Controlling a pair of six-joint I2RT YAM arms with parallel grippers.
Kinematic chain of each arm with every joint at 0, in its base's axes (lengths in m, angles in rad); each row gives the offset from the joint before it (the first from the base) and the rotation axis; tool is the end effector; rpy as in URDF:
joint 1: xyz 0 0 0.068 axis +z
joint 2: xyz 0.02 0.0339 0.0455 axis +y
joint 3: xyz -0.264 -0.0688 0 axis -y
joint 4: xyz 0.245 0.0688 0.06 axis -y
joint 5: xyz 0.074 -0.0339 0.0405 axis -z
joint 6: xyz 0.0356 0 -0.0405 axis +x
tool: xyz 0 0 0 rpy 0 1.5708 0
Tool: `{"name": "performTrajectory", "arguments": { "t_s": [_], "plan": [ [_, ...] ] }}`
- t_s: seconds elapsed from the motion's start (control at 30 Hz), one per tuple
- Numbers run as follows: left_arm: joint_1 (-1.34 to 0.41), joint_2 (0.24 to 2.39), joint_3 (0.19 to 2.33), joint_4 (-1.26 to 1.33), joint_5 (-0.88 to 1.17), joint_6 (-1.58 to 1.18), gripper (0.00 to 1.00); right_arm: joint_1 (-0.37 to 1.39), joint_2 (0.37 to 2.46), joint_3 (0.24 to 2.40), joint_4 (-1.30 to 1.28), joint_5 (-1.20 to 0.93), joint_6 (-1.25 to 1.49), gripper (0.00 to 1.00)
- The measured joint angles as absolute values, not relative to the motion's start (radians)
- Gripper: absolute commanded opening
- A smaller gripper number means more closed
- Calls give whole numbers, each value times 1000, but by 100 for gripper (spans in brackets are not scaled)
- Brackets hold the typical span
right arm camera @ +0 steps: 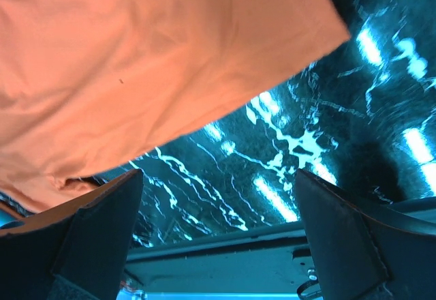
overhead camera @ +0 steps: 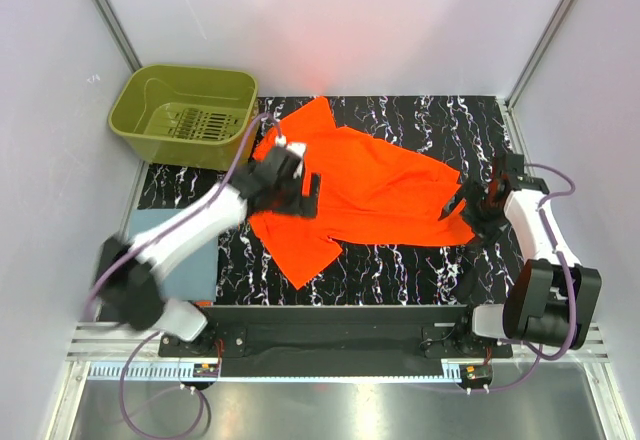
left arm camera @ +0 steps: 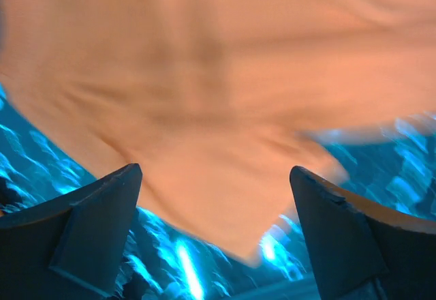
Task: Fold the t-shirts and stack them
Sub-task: Flatten the tshirt out
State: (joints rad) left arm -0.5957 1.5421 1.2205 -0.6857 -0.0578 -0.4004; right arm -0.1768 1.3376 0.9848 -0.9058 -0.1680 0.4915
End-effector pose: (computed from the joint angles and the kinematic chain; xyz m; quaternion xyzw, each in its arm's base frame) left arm 0.2680 -0.1792 0.2643 0.0856 0.9564 -0.1084 0.2574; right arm 0.2404 -0.0369 0.2382 0.3105 0.9342 0.1061 0.1400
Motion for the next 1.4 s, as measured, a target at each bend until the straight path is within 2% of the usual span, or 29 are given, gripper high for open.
{"name": "performTrajectory", "arguments": {
  "t_s": [0.1,0.17,0.3,0.43,0.5,0.53,0.83,1.03,1.13,1.27,1.3,1.37,1.4],
  "plan": [
    [-738,1230,1040,-661,-58,-535,84,-177,1327,940,-903,-209,490,100],
    [-737,1047,885,-667,-58,-634,78,-177,1316,919,-902,-239,489,100],
    [-712,898,647,-711,-46,-788,75,-177,1277,901,-893,-280,489,100],
    [-712,913,493,-639,31,-913,73,-177,1241,886,-877,-284,494,100],
    [-714,953,451,-594,60,-969,63,-177,1239,876,-876,-289,498,100],
    [-714,981,444,-573,72,-992,61,-177,1239,872,-875,-291,499,100],
    [-736,1196,491,-377,139,-1203,67,-177,1229,850,-868,-289,506,100],
    [-779,1338,580,-370,150,-1325,62,-177,1229,848,-862,-273,512,100],
    [-798,1365,593,-374,145,-1370,56,-177,1229,848,-861,-261,523,100],
    [-804,1386,595,-376,145,-1420,42,-177,1229,848,-859,-239,544,100],
    [-805,1390,595,-377,144,-1428,33,-177,1229,848,-858,-231,549,100],
    [-805,1394,595,-380,136,-1433,20,-177,1234,849,-858,-218,563,100],
    [-805,1397,597,-382,133,-1426,1,-177,1239,849,-858,-211,569,100]
  ]
}}
